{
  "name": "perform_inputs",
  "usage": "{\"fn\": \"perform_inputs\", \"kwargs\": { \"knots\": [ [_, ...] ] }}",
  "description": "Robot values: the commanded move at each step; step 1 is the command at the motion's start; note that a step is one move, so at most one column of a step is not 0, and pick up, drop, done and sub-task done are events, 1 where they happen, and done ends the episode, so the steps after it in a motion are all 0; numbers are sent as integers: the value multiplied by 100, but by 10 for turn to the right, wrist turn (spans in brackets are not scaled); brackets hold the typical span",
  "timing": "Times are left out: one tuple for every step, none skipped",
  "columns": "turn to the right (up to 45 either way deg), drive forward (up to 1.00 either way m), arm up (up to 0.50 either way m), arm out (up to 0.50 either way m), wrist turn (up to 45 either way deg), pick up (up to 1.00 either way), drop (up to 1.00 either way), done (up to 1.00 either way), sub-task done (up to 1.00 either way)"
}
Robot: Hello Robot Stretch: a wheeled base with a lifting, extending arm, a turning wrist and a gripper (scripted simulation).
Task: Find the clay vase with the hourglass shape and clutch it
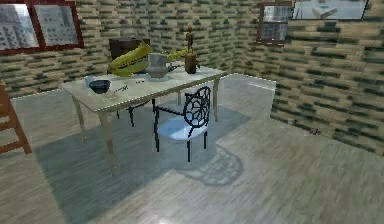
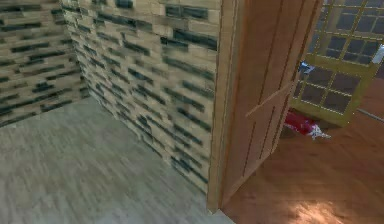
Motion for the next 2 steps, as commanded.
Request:
{"fn": "perform_inputs", "kwargs": {
  "knots": [
    [210, 0, 0, 0, 0, 0, 0, 0, 0],
    [30, 0, 0, 0, 0, 0, 0, 0, 0]
  ]
}}
